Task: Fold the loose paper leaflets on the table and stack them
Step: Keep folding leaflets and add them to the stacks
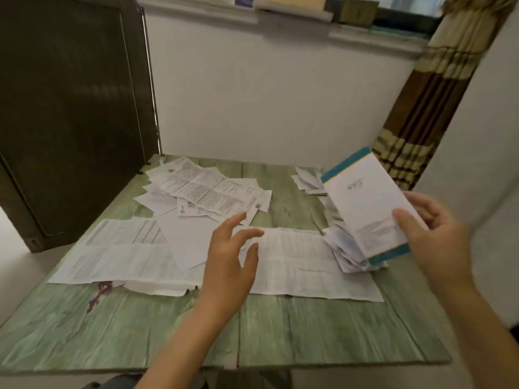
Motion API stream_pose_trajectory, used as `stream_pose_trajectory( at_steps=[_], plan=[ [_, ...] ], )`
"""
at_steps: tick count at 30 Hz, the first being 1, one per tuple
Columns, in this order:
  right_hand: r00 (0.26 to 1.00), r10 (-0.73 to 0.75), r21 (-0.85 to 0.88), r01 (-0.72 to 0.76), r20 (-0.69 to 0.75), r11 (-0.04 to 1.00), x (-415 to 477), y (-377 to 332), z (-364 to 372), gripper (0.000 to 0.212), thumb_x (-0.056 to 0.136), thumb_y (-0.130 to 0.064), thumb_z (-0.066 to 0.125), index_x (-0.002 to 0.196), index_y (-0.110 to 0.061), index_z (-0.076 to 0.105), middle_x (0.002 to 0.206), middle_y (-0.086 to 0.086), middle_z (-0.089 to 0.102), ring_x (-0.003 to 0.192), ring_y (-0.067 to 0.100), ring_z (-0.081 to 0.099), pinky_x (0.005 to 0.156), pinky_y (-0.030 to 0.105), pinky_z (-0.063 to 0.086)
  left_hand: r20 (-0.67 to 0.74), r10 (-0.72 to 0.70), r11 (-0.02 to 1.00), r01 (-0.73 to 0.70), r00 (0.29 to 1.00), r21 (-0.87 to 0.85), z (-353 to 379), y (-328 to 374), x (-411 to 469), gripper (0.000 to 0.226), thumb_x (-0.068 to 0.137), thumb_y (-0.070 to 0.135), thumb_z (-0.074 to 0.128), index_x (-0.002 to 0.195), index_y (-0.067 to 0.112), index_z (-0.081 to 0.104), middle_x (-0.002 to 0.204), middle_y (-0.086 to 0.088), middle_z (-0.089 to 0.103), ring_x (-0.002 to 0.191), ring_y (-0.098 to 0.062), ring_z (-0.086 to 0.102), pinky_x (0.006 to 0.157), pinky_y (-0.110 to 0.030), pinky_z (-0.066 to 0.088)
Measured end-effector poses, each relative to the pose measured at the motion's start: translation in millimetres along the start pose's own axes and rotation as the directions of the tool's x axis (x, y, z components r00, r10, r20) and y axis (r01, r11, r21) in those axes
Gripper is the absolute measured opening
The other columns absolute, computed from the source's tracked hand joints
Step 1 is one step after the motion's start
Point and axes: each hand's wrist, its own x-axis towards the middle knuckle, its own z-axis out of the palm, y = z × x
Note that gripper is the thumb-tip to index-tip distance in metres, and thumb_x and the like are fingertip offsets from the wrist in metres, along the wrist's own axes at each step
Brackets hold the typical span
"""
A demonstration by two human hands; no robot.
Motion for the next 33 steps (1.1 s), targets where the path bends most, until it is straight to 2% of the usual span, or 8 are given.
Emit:
stream_pose_trajectory(
  at_steps=[2,4,6,8,12,17,28,33],
  plan=[
    [0.948,-0.299,-0.375,0.239,-0.11,0.896,11.7,8.7,-17.2,0.02,0.087,-0.008,0.061,0.106,-0.014,0.067,0.097,0.011,0.069,0.075,0.012,0.064,0.069,0.032,0.053,0.016,-0.02,1.0,0.02,1.0,0.009,0.2,1.3,-0.7,0.022,0.087,0.001,0.06,0.099,0.018,0.068,0.133,0.003,0.049,0.127,-0.015,0.04,0.098,-0.016,0.026],
    [0.822,-0.569,-0.711,0.398,-0.004,0.58,18.7,23.3,-22.3,0.018,0.086,-0.001,0.058,0.099,-0.002,0.07,0.082,0.018,0.069,0.067,0.033,0.059,0.063,0.039,0.045,0.02,-0.019,1.0,0.019,1.0,0.015,1.1,1.3,-0.7,0.024,0.086,-0.003,0.059,0.096,0.017,0.068,0.132,0.0,0.051,0.123,-0.014,0.042,0.094,-0.011,0.026],
    [0.761,-0.627,-0.768,0.499,0.168,0.401,11.2,42.7,-10.6,0.018,0.081,0.003,0.052,0.085,0.002,0.07,0.065,0.017,0.063,0.055,0.03,0.053,0.054,0.033,0.038,0.033,-0.027,1.0,0.027,0.999,0.004,2.0,2.6,-1.7,0.026,0.086,-0.005,0.057,0.094,0.018,0.067,0.129,0.003,0.05,0.121,-0.01,0.04,0.092,-0.006,0.025],
    [0.766,-0.545,-0.725,0.583,0.34,0.366,-8.1,68.1,10.4,0.012,0.074,0.007,0.059,0.075,-0.001,0.068,0.062,0.014,0.061,0.054,0.028,0.053,0.049,0.03,0.041,0.05,-0.046,0.999,0.046,0.998,-0.003,2.2,4.1,-3.6,0.027,0.088,-0.003,0.055,0.093,0.021,0.066,0.127,0.009,0.047,0.121,-0.006,0.039,0.09,0.0,0.024],
    [0.796,-0.341,-0.612,0.603,0.499,0.512,-47.0,100.9,37.5,0.012,0.068,-0.008,0.08,0.077,-0.009,0.072,0.075,0.005,0.07,0.066,0.025,0.062,0.058,0.035,0.052,0.082,-0.061,0.998,0.059,0.995,0.022,1.9,2.9,-6.0,0.026,0.088,-0.003,0.055,0.093,0.019,0.068,0.123,0.011,0.047,0.12,-0.007,0.041,0.085,0.0,0.026],
    [0.889,-0.085,-0.505,0.332,0.45,0.797,-46.6,91.9,35.8,0.051,0.085,-0.054,0.038,0.084,-0.017,0.072,0.087,-0.007,0.067,0.084,0.015,0.054,0.077,0.033,0.037,0.112,-0.083,0.996,0.078,0.99,0.054,-0.5,-0.8,-5.8,0.025,0.088,-0.002,0.054,0.095,0.017,0.068,0.12,0.012,0.046,0.117,-0.006,0.041,0.085,-0.001,0.025],
    [0.947,-0.134,-0.325,0.23,0.293,0.917,-35.2,60.3,58.5,0.011,0.091,-0.01,0.06,0.086,-0.008,0.069,0.084,-0.006,0.061,0.081,0.006,0.05,0.073,0.017,0.036,0.058,-0.24,0.953,0.224,0.969,0.202,-9.5,-8.2,-1.1,0.027,0.091,0.007,0.053,0.116,0.011,0.062,0.136,-0.005,0.047,0.129,-0.018,0.036,0.105,-0.03,0.029],
    [0.83,-0.159,-0.199,0.307,0.535,0.931,-63.5,41.7,120.4,0.012,0.09,-0.012,0.06,0.095,-0.012,0.071,0.09,-0.008,0.064,0.087,0.005,0.053,0.078,0.008,0.036,0.184,-0.479,0.758,0.299,0.858,0.579,-24.2,-26.2,3.0,0.071,0.092,0.045,0.05,0.148,0.016,0.018,0.158,-0.011,0.001,0.146,-0.028,-0.004,0.116,-0.042,0.004]
  ],
)
